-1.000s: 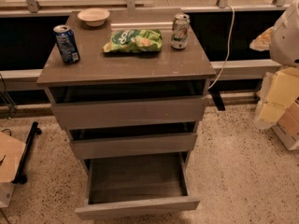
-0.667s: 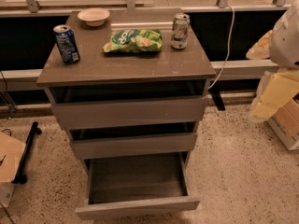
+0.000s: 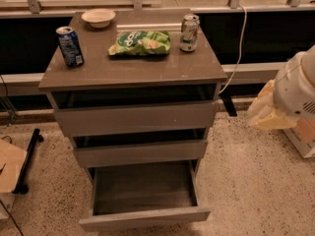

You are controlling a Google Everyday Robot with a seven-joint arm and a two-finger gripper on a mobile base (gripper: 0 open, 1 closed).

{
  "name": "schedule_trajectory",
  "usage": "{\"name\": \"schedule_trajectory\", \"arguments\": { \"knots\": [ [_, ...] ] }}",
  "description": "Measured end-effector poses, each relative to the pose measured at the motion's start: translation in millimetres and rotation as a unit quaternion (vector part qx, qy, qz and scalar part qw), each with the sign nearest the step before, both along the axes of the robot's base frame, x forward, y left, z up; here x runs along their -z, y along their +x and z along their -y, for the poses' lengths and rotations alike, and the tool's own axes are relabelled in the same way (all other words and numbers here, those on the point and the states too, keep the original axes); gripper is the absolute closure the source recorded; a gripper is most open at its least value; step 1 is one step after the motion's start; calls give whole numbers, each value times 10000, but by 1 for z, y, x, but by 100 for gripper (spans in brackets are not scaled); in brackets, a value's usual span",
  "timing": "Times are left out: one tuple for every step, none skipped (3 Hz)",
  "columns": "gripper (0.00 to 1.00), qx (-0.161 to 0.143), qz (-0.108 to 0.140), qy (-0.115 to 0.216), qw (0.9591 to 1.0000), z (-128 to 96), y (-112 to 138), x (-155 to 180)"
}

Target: Close bottom drawer

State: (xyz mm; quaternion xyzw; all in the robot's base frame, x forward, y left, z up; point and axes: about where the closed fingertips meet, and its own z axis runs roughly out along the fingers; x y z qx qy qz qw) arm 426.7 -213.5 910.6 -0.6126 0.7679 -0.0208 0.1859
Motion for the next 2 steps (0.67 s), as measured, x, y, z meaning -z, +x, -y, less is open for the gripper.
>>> {"name": "schedule_trajectory", "arguments": {
  "knots": [
    [98,66,230,16,9997,1,10,9],
    [100,65,226,14,9997,1,9,9]
  ]
}}
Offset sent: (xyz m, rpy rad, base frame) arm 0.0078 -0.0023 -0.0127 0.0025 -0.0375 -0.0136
